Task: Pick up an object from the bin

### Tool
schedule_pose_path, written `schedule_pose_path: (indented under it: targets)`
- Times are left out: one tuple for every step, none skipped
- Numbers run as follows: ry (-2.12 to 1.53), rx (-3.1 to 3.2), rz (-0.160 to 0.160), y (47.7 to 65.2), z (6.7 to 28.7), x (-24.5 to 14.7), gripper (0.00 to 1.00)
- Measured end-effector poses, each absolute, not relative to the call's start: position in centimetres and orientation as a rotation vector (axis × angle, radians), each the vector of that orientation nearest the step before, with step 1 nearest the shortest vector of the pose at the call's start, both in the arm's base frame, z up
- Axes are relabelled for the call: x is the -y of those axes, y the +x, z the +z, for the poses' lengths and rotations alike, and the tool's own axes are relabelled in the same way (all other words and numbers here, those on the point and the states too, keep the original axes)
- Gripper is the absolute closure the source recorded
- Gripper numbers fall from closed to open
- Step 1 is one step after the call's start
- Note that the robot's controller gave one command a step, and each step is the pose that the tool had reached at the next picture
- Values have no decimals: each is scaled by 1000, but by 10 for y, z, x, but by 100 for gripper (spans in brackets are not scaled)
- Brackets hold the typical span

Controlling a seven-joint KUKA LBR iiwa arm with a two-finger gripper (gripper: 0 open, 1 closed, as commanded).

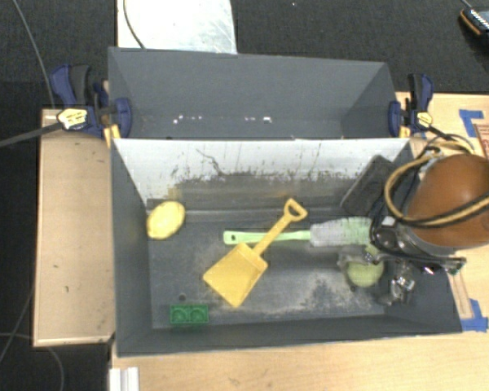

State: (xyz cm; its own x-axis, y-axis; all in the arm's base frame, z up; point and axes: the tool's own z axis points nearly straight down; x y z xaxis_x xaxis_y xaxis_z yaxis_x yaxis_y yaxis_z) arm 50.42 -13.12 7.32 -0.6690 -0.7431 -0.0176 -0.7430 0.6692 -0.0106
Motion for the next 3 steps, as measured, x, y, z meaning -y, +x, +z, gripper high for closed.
schedule_pose_path:
  targets:
    - [-750, -3030, -2, 495, 71, 148, 0]
    - [-1213, -2873, 9, 497, 70, 135, 0]
    - [-742, -3030, 1, 487, 70, 146, 100]
